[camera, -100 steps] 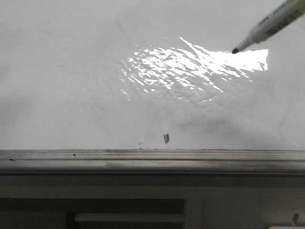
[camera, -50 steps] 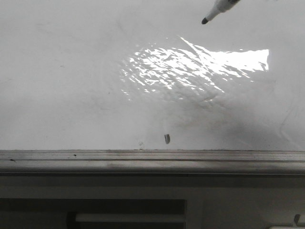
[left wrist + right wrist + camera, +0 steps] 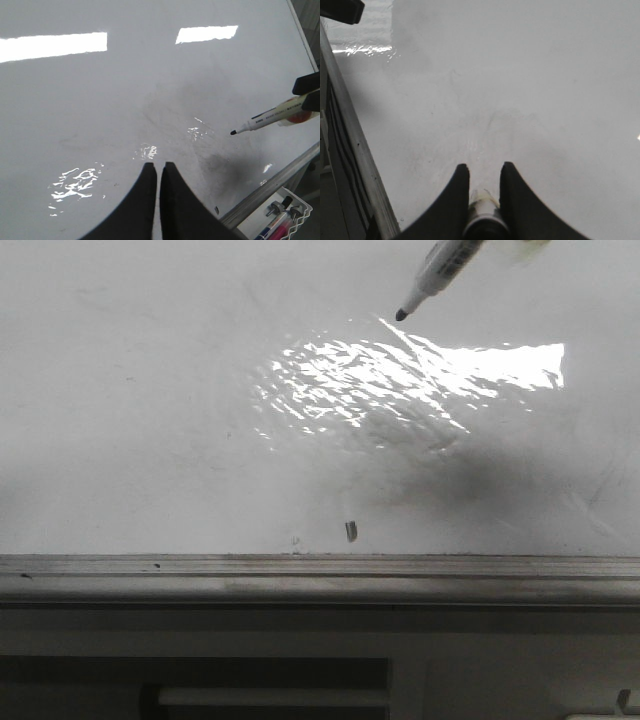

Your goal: Write number 9 on whiteboard

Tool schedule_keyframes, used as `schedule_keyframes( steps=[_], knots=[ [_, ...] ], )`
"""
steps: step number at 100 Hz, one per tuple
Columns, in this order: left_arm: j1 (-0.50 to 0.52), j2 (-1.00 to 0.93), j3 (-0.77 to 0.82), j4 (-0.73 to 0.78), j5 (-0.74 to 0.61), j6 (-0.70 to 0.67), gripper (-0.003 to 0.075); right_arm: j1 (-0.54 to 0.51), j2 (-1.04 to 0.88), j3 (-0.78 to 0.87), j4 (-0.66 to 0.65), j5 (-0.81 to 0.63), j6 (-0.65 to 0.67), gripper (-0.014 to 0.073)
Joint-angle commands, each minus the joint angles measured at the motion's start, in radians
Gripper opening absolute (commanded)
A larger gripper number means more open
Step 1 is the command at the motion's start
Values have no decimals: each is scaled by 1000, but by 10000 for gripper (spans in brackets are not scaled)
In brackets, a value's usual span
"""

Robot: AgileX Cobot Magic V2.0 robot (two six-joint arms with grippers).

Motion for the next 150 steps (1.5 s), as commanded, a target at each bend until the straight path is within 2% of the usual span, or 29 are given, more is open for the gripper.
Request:
schedule_keyframes(
  steps=[1, 22, 66, 95, 150],
  knots=[
    [3, 2, -29, -43, 17, 3, -20, -28, 18, -37, 3, -46, -4, -41],
    [3, 2, -29, -43, 67, 5, -20, -47, 61, -37, 3, -91, -4, -41],
    [3, 2, -29, -47, 75, 5, -20, -49, 116, -37, 3, -167, -4, -41],
    [3, 2, -29, -47, 75, 5, -20, -106, 116, -37, 3, -173, -4, -41],
    [3, 2, -29, -47, 75, 5, -20, -91, 191, -37, 55, -148, -4, -41]
  ],
)
